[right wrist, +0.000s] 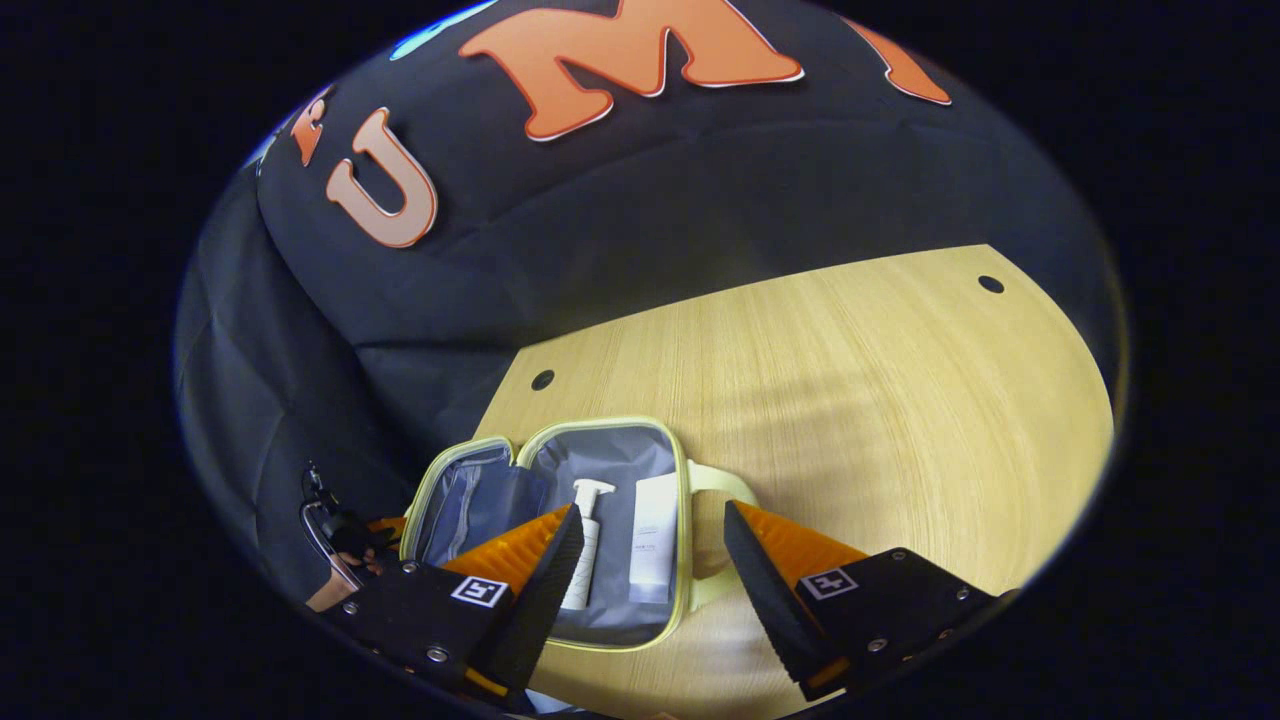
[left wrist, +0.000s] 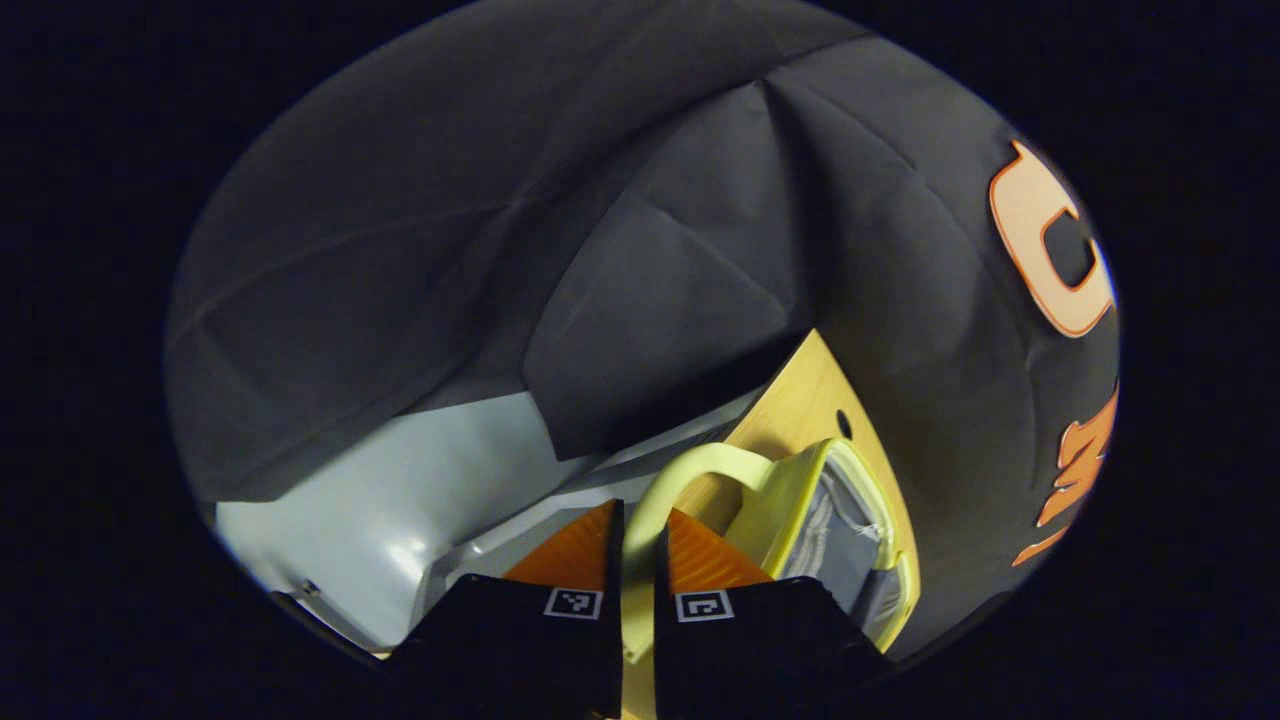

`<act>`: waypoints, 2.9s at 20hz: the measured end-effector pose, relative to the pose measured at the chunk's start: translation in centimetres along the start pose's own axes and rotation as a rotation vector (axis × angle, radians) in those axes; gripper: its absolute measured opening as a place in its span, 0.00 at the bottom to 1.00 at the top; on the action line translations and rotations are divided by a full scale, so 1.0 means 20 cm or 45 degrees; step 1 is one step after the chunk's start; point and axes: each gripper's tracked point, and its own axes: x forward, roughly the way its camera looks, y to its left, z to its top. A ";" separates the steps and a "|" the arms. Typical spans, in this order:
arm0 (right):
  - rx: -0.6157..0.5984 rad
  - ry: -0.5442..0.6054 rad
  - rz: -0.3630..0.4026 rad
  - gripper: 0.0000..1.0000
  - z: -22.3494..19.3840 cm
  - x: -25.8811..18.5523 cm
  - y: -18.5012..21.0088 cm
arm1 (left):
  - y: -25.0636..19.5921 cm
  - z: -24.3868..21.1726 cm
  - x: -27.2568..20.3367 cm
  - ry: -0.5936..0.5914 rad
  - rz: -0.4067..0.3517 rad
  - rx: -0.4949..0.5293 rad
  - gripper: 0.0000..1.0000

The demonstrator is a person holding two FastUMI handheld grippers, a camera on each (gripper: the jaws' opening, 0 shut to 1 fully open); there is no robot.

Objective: First open the suitcase, pack the skin care products into it, and then close the suitcase.

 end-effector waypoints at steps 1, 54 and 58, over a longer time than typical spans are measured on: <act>-0.001 -0.020 0.002 0.91 0.02 -0.02 -0.01 | -0.02 0.01 -0.04 -0.005 -0.027 0.026 0.12; 0.006 -0.213 0.138 0.92 0.29 -0.41 -0.81 | -2.12 -1.98 -0.62 0.299 -0.590 0.835 0.01; 0.009 -0.196 0.147 0.91 0.27 -0.41 -0.82 | -2.08 -2.07 -0.55 0.279 -0.463 1.028 0.01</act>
